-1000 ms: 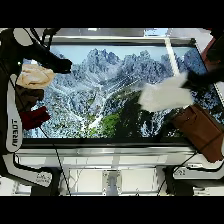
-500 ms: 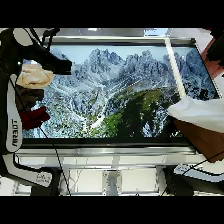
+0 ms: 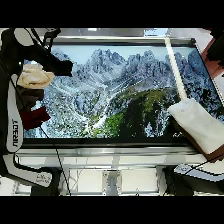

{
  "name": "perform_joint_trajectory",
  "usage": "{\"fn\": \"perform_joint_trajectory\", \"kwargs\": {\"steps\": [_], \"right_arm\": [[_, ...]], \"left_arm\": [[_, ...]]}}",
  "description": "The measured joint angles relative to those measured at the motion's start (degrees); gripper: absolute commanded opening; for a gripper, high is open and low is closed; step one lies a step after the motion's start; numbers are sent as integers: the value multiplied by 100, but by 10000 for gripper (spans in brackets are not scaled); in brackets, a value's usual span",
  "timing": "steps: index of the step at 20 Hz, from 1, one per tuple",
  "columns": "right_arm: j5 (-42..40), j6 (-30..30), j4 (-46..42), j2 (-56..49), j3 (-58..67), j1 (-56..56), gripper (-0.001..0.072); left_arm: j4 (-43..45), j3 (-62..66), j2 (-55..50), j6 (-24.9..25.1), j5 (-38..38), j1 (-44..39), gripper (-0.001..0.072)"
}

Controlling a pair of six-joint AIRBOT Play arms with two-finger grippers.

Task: Fold the shirts.

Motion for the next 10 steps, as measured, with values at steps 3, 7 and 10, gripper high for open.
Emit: {"fn": "perform_joint_trajectory", "kwargs": {"steps": [3,7,10], "right_arm": [[-96,76,1086,11,-20,2,448],[-634,-400,3611,15,-22,348,448],[-938,-798,4350,15,-22,811,448]], "left_arm": [[-2,0,0,0,42,-20,16],[-9,0,0,-35,166,-26,15],[-9,0,0,-50,199,-26,16]]}}
